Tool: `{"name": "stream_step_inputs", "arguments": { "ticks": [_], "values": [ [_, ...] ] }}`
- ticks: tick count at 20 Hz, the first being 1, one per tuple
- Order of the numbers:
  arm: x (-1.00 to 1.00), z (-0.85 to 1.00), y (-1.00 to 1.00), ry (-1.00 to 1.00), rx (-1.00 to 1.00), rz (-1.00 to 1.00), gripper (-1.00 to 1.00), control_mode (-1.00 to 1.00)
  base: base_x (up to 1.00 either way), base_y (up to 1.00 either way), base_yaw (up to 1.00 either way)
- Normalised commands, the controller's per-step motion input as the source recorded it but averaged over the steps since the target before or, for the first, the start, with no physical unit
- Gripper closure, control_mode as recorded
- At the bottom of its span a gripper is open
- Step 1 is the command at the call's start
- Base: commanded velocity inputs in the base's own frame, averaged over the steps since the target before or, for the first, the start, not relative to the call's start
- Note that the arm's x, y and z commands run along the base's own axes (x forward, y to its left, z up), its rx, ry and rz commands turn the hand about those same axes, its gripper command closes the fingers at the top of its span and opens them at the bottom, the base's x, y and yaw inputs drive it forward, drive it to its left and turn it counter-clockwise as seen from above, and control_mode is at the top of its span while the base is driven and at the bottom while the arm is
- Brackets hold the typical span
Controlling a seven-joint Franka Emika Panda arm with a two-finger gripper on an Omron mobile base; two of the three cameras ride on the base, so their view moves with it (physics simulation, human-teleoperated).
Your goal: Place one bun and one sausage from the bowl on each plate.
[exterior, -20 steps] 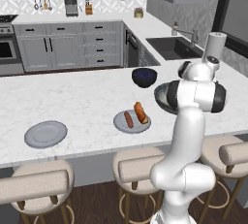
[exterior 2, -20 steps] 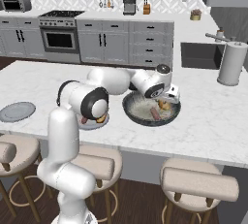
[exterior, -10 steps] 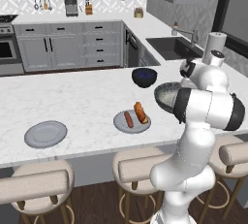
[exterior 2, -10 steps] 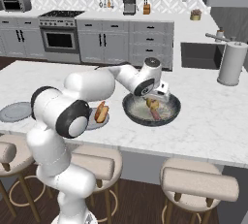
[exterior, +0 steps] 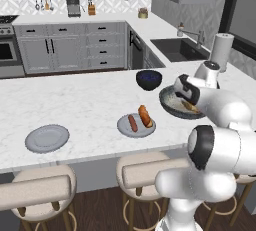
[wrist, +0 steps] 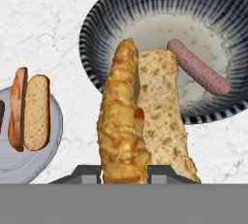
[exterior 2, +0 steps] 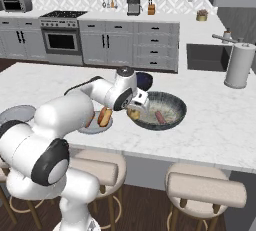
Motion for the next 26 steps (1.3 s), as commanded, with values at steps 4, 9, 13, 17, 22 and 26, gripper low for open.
{"name": "stream_step_inputs", "arguments": {
  "ticks": [4, 9, 13, 17, 22, 26],
  "values": [
    [-0.33, 0.17, 0.98, 0.00, 0.00, -0.01, 1.00, -1.00, 0.00, 0.00, 0.00],
    [-0.29, 0.25, 0.64, -0.02, 0.00, -0.06, 1.00, -1.00, 0.00, 0.00, 0.00],
    [-0.14, 0.18, 0.11, 0.00, 0.00, -0.02, 1.00, -1.00, 0.00, 0.00, 0.00],
    [-0.01, 0.00, 0.00, 0.00, 0.00, 0.00, 1.00, 1.00, -0.27, 0.56, 0.00],
    [0.00, 0.00, 0.00, 0.00, 0.00, 0.00, 1.00, 1.00, -0.23, 1.00, 0.02],
    [0.00, 0.00, 0.00, 0.00, 0.00, 0.00, 1.00, 1.00, 0.00, 1.00, 0.00]
  ]
}}
